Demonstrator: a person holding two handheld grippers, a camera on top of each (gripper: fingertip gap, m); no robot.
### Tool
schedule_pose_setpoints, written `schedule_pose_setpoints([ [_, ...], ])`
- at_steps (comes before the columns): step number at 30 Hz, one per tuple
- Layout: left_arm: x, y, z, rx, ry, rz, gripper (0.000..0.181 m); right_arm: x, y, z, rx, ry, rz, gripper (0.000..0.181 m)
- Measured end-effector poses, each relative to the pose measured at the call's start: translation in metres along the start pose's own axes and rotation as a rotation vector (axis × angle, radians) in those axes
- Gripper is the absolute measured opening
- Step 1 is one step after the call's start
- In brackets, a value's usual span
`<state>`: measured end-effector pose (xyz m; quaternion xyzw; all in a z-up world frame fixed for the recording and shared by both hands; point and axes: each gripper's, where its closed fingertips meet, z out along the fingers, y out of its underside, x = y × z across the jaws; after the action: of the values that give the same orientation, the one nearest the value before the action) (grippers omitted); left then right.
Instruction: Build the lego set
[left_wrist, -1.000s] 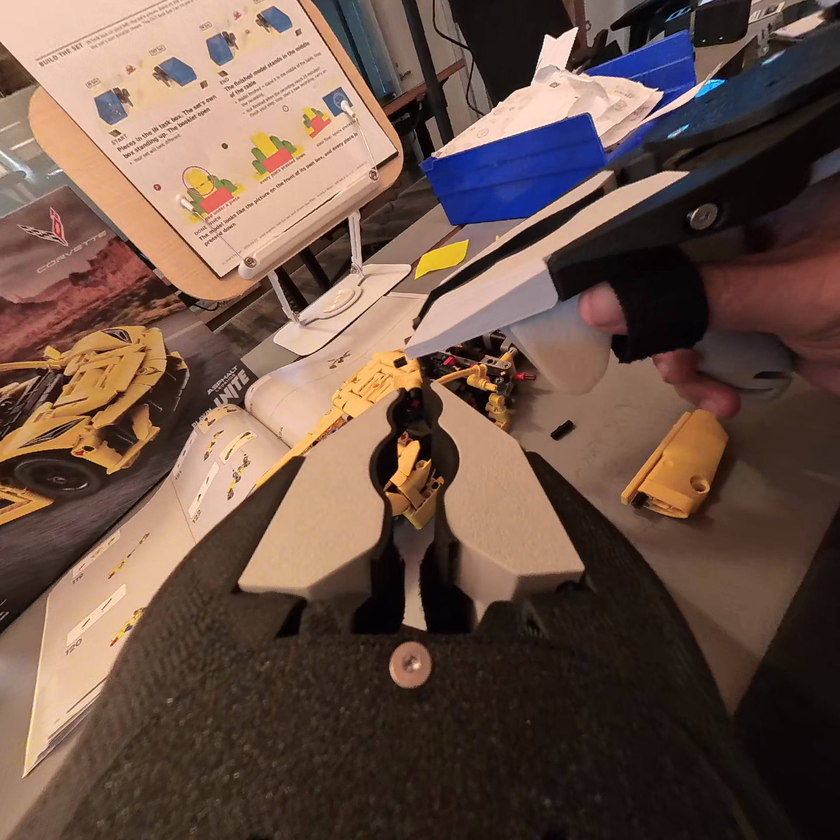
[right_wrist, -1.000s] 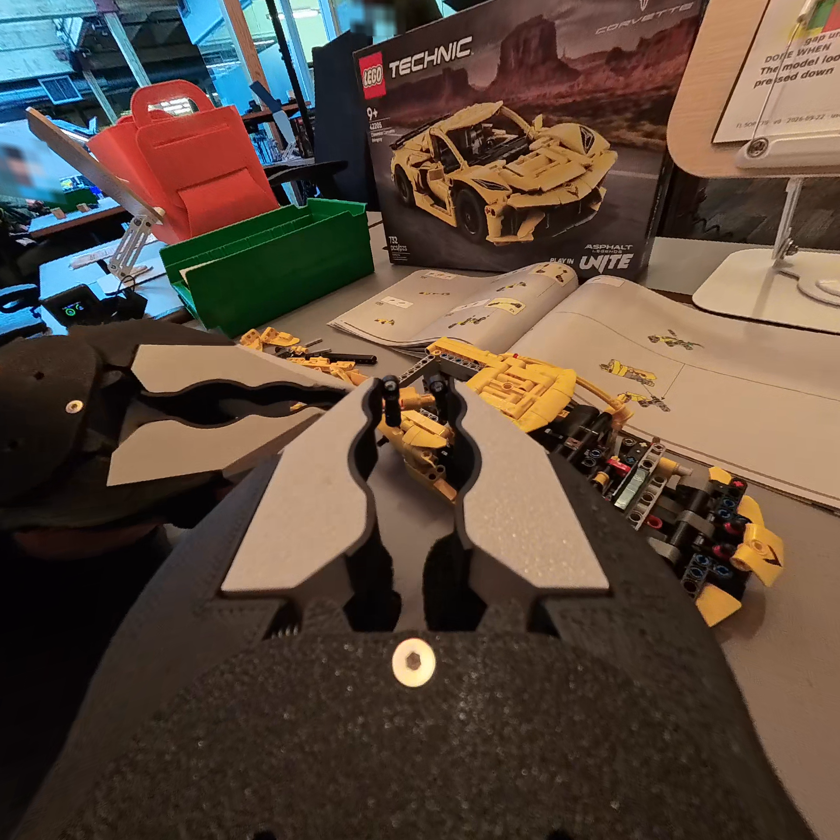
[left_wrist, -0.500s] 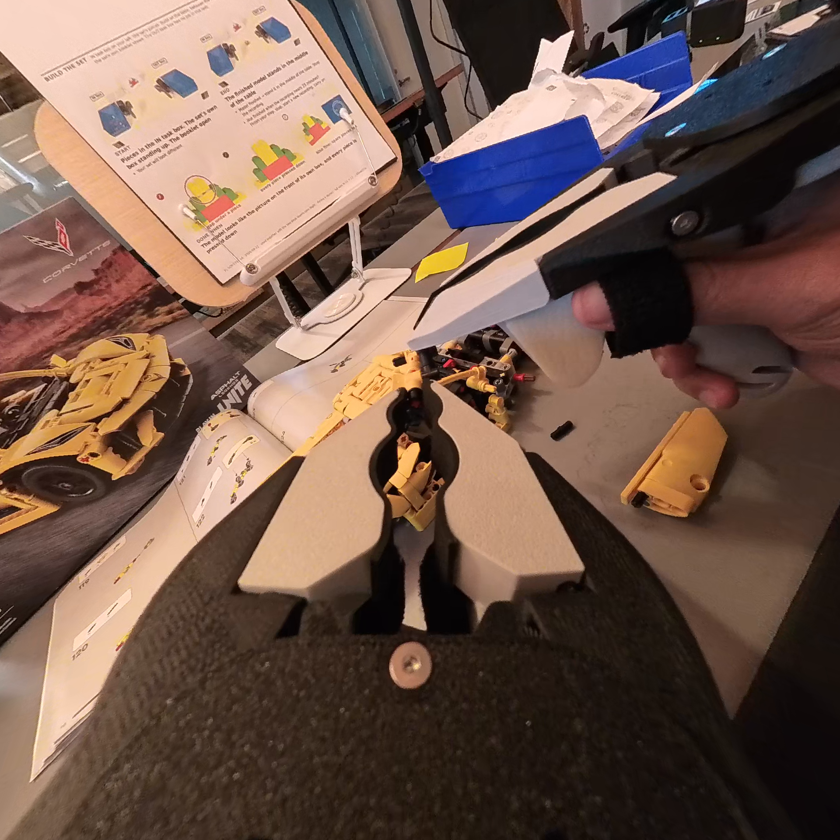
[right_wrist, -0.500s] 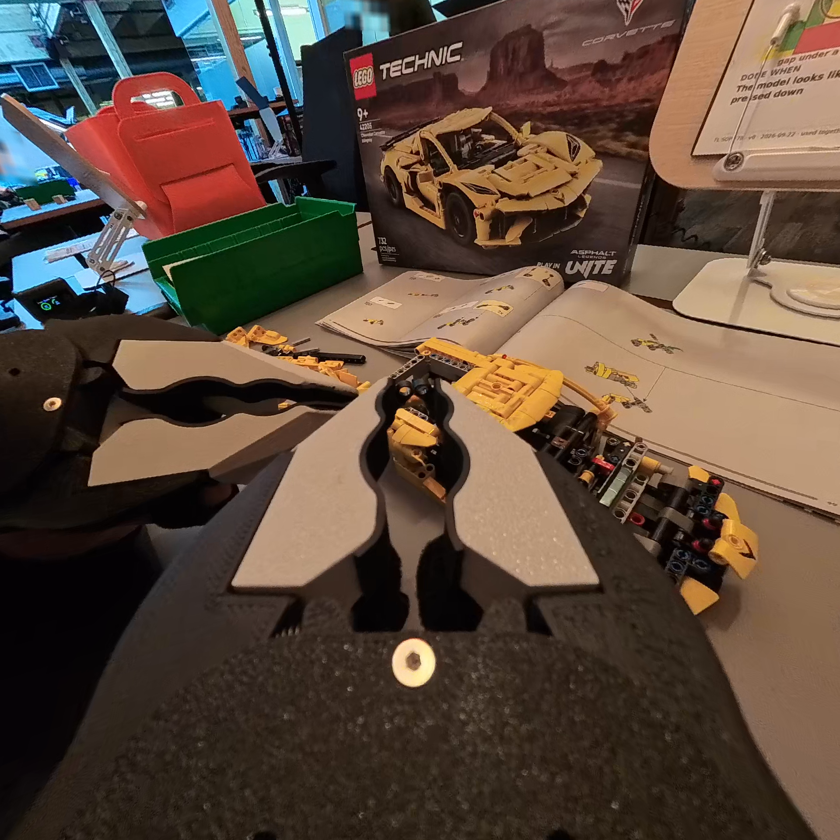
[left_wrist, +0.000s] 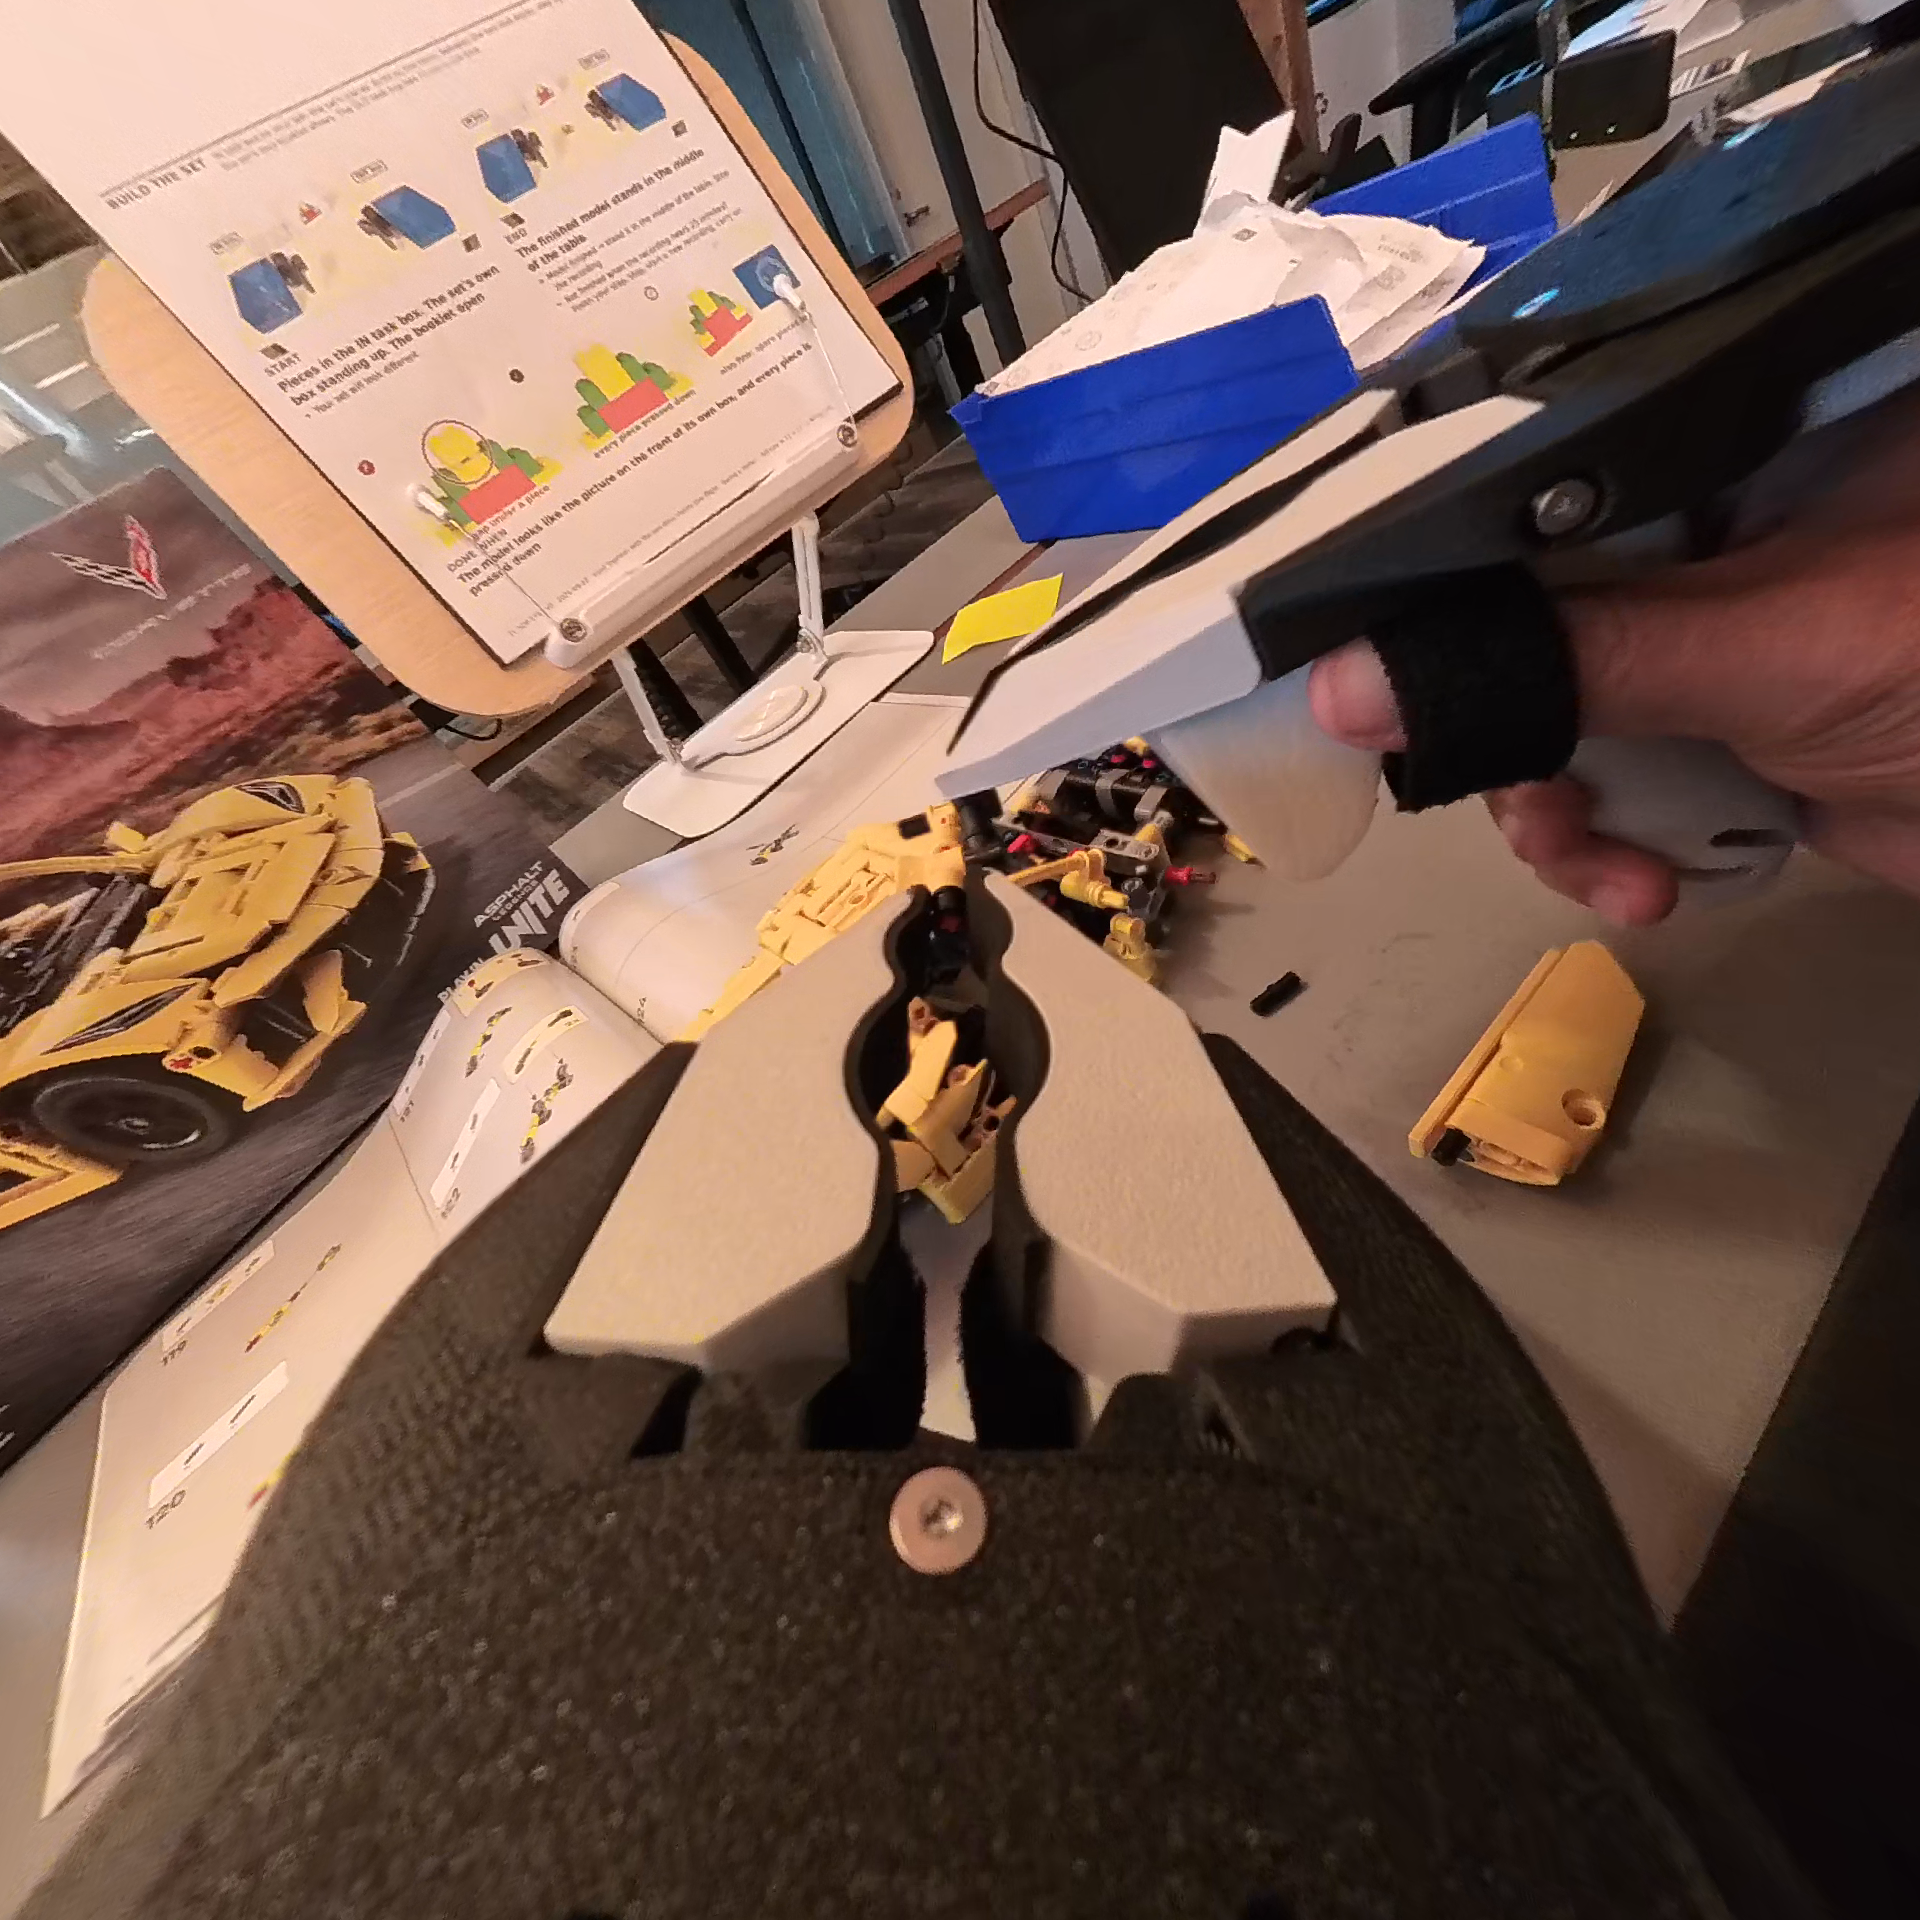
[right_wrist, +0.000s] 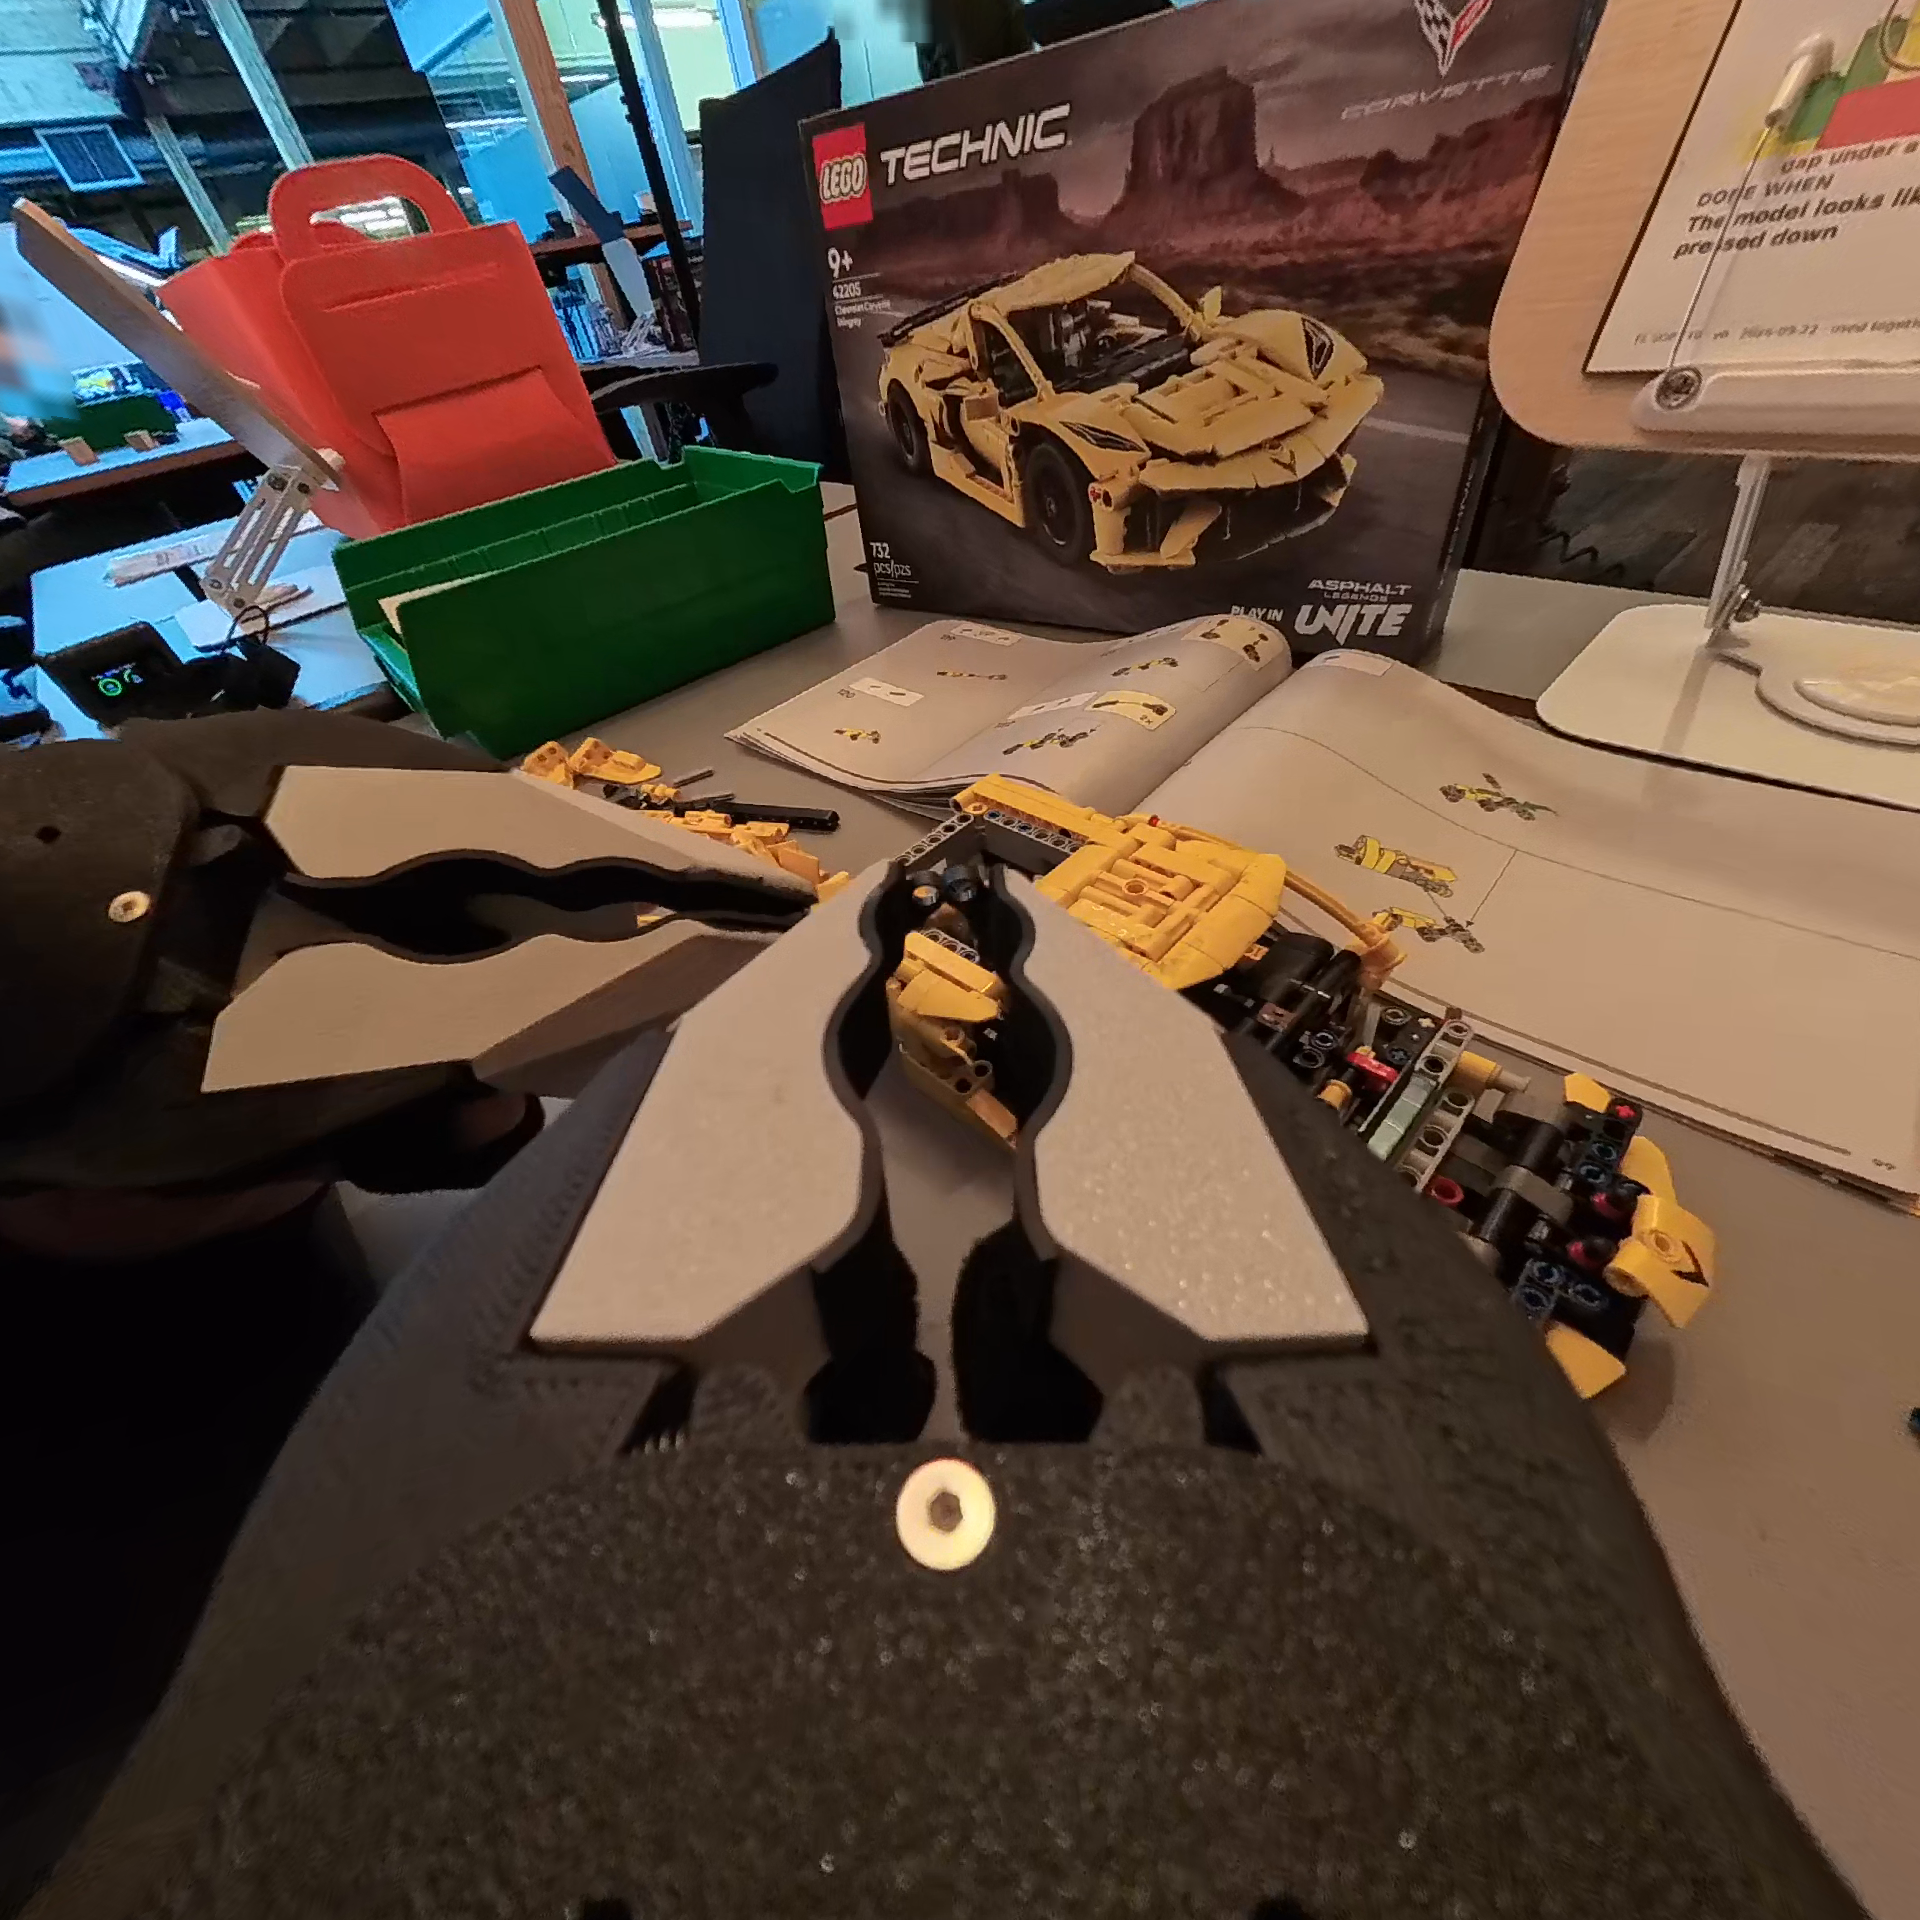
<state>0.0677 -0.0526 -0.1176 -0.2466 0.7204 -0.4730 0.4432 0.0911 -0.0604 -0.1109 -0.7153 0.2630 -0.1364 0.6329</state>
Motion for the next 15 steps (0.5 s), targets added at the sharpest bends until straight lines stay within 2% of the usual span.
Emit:
schedule_pose_setpoints([
  [15, 0.0012, -0.0029, -0.0024, 0.041, 0.094, -0.156, 0.006, -0.0019, -0.0016, -0.005, -0.004, 0.013, -0.106, 0.013],
])
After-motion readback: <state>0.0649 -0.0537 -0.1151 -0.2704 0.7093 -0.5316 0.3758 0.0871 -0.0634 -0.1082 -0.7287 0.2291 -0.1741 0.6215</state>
